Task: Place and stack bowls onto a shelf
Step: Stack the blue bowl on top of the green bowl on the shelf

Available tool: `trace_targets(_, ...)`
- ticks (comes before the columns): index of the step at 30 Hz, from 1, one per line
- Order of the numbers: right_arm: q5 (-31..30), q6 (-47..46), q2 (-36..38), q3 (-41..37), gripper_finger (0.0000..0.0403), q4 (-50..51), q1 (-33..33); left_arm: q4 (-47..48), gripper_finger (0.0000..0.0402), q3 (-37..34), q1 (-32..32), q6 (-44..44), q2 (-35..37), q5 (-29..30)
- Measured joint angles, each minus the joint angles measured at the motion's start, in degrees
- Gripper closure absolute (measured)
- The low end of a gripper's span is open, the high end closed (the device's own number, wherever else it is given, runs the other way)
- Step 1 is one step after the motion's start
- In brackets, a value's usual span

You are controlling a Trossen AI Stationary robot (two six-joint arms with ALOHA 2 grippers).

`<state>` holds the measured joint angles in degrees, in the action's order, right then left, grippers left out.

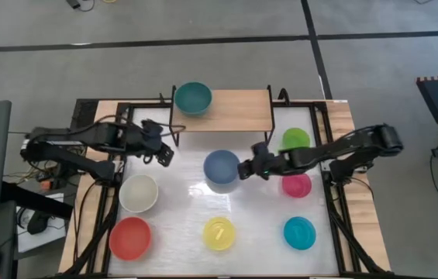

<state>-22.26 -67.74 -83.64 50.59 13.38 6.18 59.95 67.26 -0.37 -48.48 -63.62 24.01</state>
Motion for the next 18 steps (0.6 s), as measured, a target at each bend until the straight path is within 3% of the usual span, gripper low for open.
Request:
trace_targets(5, 0.3, -3.3, -8.5, 8.0, 0.0250, 9.1, 0.1, -5.2, 0.0212, -3.5, -0.1, 2.3, -0.3, -4.2)
trace_targets(10, 0.3, -3.6, -14.6, 15.1, 0.0250, 18.7, 0.1, -4.9, 0.0212, -4.0, -1.1, 3.1, -0.2, -4.5)
trace_targets(18, -0.5, -3.3, -18.6, 21.3, 0.0250, 26.6, 0.1, -5.2, 0.0212, -3.9, -1.3, 4.5, -0.2, -4.3)
